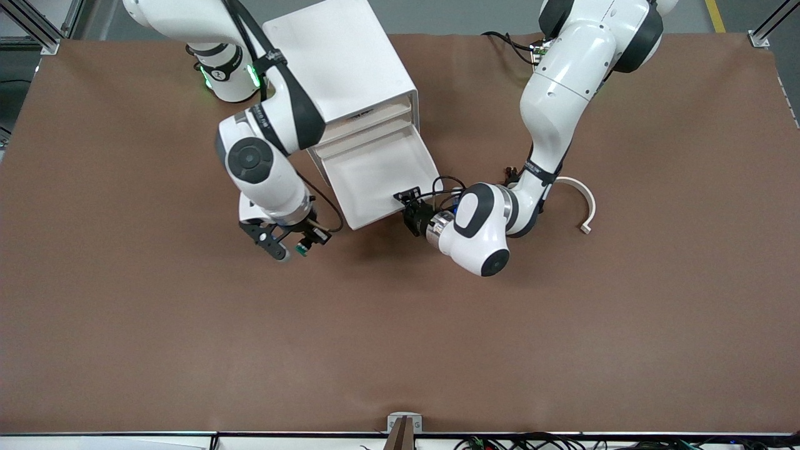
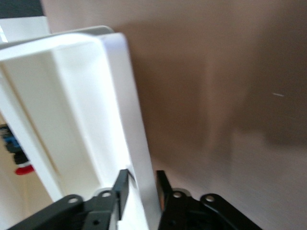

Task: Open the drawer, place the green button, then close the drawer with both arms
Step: 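Lower the green button into the open drawer with the right gripper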

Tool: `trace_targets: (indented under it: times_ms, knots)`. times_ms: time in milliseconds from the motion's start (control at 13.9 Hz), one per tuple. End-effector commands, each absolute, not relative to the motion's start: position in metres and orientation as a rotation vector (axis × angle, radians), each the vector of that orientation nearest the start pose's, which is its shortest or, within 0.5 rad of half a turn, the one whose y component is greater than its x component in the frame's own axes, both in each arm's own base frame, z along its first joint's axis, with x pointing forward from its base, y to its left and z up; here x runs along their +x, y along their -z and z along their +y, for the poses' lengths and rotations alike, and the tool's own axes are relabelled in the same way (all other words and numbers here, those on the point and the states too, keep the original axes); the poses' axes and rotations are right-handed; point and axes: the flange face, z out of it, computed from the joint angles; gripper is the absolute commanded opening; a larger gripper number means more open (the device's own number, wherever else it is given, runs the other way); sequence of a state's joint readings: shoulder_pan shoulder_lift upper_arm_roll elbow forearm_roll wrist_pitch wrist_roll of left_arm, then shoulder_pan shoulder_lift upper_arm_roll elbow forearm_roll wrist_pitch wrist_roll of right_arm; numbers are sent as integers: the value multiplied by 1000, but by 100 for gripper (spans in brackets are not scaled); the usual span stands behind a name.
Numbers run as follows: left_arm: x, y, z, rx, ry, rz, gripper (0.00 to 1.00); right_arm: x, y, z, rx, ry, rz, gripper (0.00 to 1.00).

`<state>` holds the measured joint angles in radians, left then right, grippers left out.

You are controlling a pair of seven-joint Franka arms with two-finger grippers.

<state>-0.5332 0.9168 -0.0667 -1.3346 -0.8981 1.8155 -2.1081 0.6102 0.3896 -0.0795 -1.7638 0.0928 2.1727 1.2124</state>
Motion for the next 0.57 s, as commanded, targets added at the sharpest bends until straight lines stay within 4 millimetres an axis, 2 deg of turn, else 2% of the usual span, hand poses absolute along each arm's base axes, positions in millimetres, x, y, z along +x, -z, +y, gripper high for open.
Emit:
trace_targets:
  times_ms: [0, 72, 287, 359, 502]
  knots:
    - [567, -181, -438, 1673, 1432, 2449, 99, 531, -356, 371, -2859, -42, 1177, 0]
    - [570, -183, -436, 1671, 1425, 2444, 99, 523, -354, 383, -2848, -42, 1203, 0]
    - [599, -194, -409, 1657, 1294, 2466, 100, 497, -348, 417, -2824, -44, 1261, 0]
    - [604, -206, -404, 1670, 1254, 2461, 100, 485, -346, 430, -2810, -39, 1275, 0]
    - [609, -226, -397, 1807, 1083, 2446, 100, 473, -344, 447, -2783, -27, 1291, 0]
